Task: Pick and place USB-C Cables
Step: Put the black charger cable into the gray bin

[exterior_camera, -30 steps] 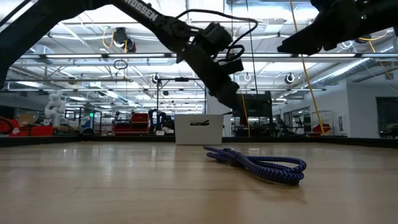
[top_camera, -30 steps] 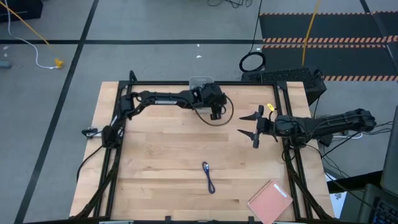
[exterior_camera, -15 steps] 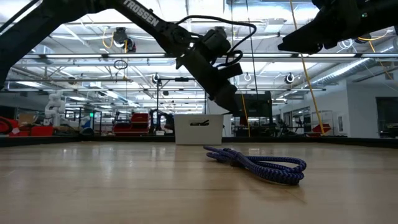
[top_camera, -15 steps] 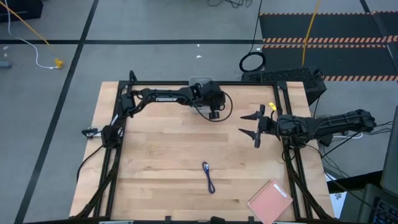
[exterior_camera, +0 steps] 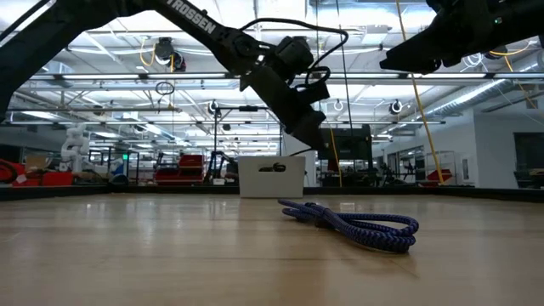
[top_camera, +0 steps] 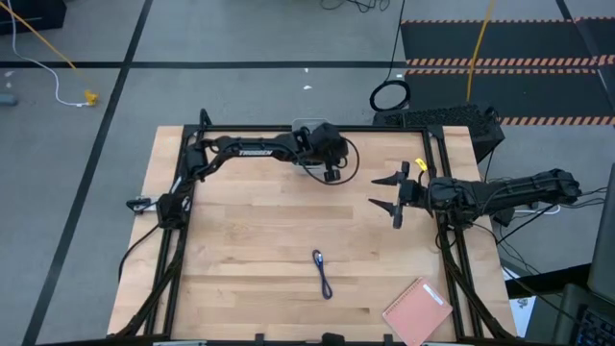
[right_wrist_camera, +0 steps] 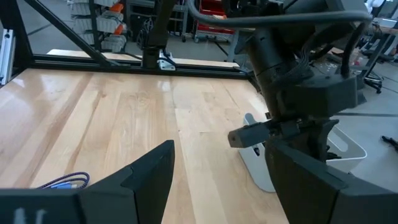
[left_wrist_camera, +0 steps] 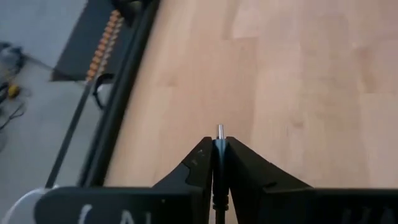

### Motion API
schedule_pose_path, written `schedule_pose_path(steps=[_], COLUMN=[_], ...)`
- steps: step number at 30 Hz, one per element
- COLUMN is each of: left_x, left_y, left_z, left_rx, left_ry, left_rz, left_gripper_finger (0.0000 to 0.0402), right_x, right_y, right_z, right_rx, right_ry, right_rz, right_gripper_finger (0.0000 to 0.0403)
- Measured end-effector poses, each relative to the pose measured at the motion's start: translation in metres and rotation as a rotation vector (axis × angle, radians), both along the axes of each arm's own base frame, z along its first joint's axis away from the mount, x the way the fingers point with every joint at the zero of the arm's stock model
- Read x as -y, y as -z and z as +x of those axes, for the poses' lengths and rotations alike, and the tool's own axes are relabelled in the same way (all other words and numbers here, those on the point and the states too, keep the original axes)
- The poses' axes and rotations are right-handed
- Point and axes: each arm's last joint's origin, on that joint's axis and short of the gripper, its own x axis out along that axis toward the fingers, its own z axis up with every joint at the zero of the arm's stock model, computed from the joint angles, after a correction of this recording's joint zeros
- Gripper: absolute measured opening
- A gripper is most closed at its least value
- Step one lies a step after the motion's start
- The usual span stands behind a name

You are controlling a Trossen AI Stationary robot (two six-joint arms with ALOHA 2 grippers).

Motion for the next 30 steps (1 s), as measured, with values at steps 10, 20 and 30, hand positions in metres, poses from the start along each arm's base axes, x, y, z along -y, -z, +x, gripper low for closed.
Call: schedule_pose_path(steps=[10,20,30], left_x=[-0.012,-0.049,-0.062], left_y=[-0.025,-0.012,0.006], left_z=[-0.022,-0.045,-0.045], left_rx=[-0.034,-0.034,0.021], left_ry=[-0.236,-0.485,-0.576], left_rz=[-0.017,-0.163,-0.232], left_gripper_finger=[0.0024,0.0063,0.0066], right_x=[0.0,0.0,0.0], right_y=[0.001,0.001,0.0], right_z=[0.0,0.0,0.0], right_rx=[-0.01,-0.001,0.001], right_ry=[-0.001,0.002,0.002], right_rz=[0.003,0.028,0.027], right_gripper_finger=[0.0242,0.0242,0.0242])
